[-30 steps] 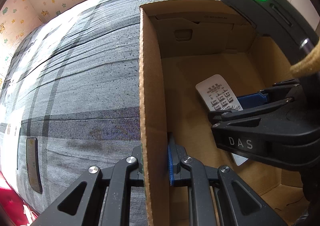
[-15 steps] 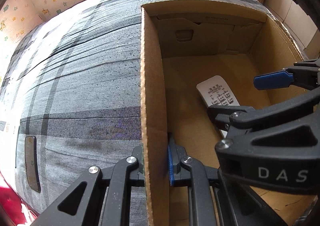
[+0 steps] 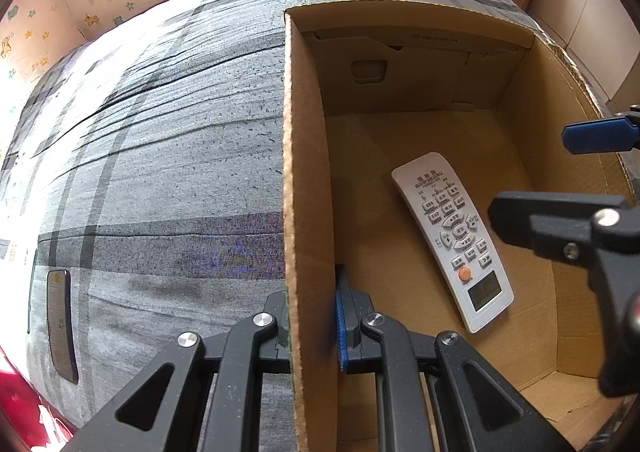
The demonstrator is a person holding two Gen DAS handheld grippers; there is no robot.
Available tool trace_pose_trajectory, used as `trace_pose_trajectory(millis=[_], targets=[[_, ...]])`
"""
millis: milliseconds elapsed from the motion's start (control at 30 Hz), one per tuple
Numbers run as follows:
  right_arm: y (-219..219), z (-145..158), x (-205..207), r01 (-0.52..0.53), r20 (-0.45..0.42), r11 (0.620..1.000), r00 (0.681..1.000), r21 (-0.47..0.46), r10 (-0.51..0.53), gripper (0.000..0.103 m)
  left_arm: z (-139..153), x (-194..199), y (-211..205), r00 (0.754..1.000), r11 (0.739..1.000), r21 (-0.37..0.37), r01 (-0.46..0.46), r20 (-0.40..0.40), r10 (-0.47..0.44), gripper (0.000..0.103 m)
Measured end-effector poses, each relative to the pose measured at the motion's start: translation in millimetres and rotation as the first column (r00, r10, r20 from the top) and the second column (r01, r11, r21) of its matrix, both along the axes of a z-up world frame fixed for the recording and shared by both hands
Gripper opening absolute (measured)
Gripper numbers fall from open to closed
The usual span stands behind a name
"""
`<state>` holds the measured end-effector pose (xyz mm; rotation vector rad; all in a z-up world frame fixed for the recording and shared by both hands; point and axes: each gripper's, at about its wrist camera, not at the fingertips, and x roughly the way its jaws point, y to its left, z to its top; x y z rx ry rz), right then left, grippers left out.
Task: Organize rigid objects
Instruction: 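Withdraw the right tool from the box toward the keychain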
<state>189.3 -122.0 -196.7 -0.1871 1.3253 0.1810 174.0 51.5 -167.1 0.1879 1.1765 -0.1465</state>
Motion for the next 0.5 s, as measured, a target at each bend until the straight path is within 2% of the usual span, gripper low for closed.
trace_pose_trajectory(millis=[67, 500], targets=[[-4.3, 3.2, -0.9, 0.003, 0.011, 1.0, 1.0, 0.019, -0.003, 0.103, -0.1, -0.3, -0.9, 1.0, 1.0, 0.007, 0.002, 0.001, -0.002, 0.014], [-47.3, 45.7, -14.2, 0.042, 0.083, 0.998, 0.995, 0.053, -0.046, 0.103, -2.8, 0.7, -7.0, 1.0, 1.0, 0.023, 0.003, 0.0, -0.003, 0.014]])
